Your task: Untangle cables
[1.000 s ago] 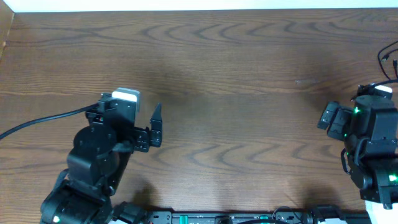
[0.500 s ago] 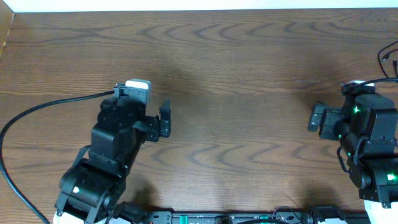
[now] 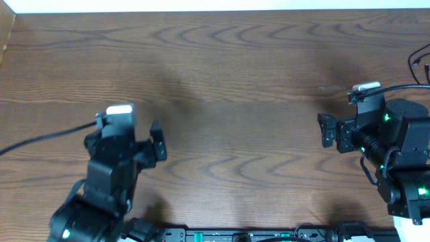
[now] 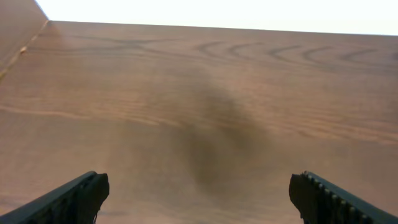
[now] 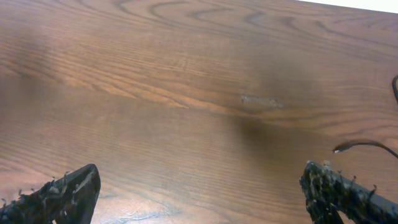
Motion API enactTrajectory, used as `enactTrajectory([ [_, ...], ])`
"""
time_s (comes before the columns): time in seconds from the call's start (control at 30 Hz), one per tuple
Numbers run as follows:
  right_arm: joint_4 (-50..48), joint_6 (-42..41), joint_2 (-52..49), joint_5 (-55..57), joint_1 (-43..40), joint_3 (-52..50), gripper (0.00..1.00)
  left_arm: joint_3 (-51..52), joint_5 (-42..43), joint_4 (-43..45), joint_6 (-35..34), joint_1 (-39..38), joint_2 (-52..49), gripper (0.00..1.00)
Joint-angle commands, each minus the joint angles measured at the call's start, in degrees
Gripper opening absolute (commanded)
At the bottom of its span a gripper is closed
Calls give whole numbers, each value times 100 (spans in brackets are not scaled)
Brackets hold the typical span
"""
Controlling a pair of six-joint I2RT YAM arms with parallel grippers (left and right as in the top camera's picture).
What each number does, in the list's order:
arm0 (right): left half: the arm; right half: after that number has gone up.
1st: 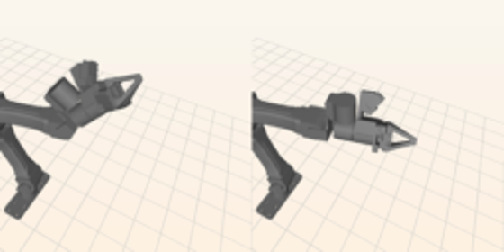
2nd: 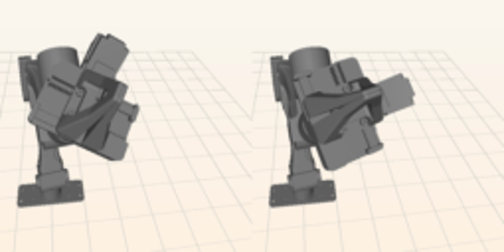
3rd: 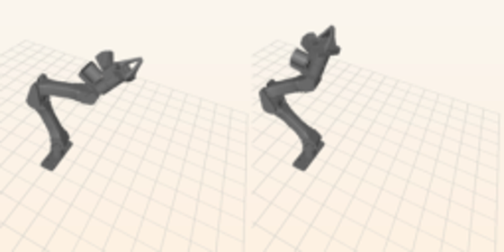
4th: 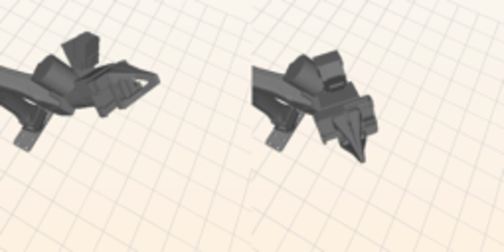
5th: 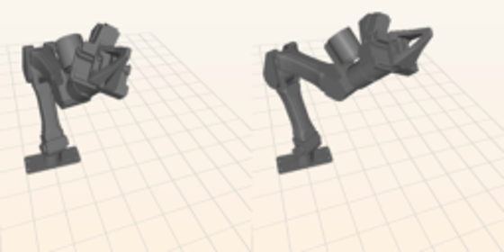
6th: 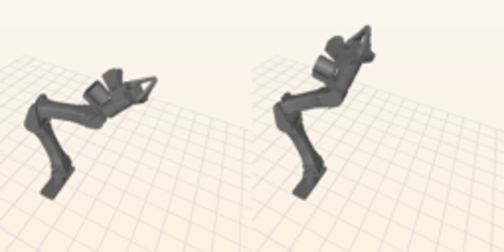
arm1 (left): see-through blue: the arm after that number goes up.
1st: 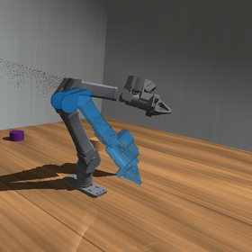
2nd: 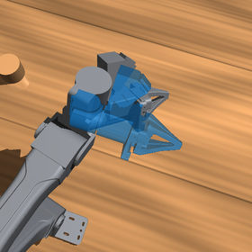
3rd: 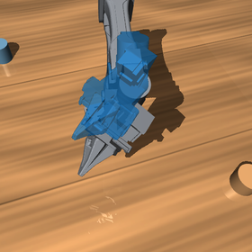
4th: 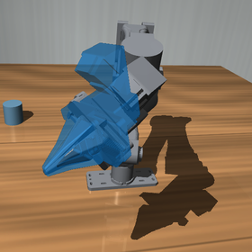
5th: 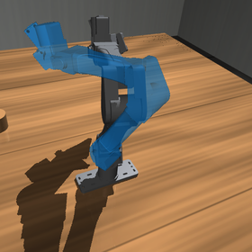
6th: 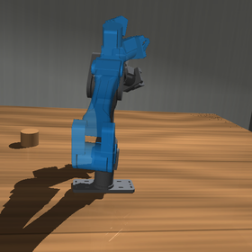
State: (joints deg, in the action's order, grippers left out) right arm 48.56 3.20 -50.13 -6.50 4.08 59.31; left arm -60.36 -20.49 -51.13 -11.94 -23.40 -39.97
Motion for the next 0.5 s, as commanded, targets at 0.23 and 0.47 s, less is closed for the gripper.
enactTrajectory([
  [0.23,2,-396,278,789,-24,-50,99,33,-269,-326,-210,24,638,98],
  [0.47,-319,-407,605,848,-24,-474,99,455,-245,26,-210,24,638,98],
])
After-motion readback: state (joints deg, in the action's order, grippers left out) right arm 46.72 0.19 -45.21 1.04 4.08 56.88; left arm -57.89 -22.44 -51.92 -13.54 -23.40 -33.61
